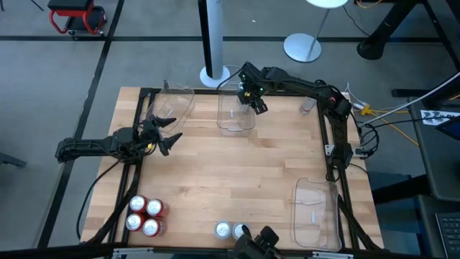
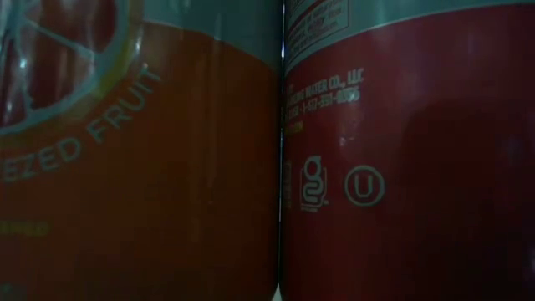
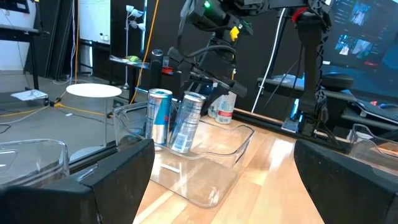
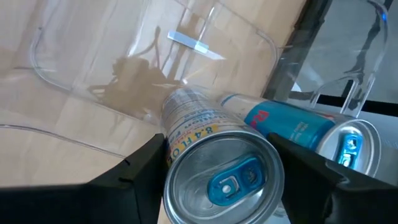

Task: Sort soda cans
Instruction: Put the blue soda can into the top middle transparent bin

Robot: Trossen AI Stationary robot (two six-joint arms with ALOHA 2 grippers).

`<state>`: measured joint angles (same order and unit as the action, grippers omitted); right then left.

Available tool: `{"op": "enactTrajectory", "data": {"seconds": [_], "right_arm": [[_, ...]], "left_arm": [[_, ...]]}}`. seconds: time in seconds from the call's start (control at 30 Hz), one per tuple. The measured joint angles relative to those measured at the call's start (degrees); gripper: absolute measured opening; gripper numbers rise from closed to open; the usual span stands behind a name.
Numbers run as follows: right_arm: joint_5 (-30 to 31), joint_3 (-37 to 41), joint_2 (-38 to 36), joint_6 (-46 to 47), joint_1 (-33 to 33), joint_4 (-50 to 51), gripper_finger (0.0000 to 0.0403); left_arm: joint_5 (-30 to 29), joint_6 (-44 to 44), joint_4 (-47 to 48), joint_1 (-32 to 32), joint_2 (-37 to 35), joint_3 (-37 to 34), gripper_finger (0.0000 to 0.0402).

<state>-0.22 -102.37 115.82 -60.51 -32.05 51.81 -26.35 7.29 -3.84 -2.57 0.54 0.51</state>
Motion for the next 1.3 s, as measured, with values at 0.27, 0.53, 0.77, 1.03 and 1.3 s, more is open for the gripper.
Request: {"op": "enactTrajectory", "data": {"seconds": [0.27,0.53,0.77,1.03,1.3], "right_arm": [[-0.4,0.0,0.8,-0.02,-0.22,-1.46,0.0262],[-0.34,0.0,0.89,0.48,-0.24,-2.59,0.0295],[-0.2,0.0,0.89,0.26,-0.24,-2.91,0.0307],[-0.03,0.0,0.14,0.14,-0.24,-2.27,0.0308],[-0.05,0.0,-3.39,-0.02,-0.24,-1.86,0.0308]], "left_arm": [[0.0,0.0,0.02,0.0,-0.02,0.0,0.0375],[0.0,0.0,0.04,0.0,0.0,0.0,0.0375],[-0.01,0.0,0.05,0.0,-0.02,0.0,0.0375],[0.0,0.0,0.07,0.0,0.0,0.0,0.0375],[0.0,0.0,0.09,0.0,-0.02,0.0,0.0375]]}}
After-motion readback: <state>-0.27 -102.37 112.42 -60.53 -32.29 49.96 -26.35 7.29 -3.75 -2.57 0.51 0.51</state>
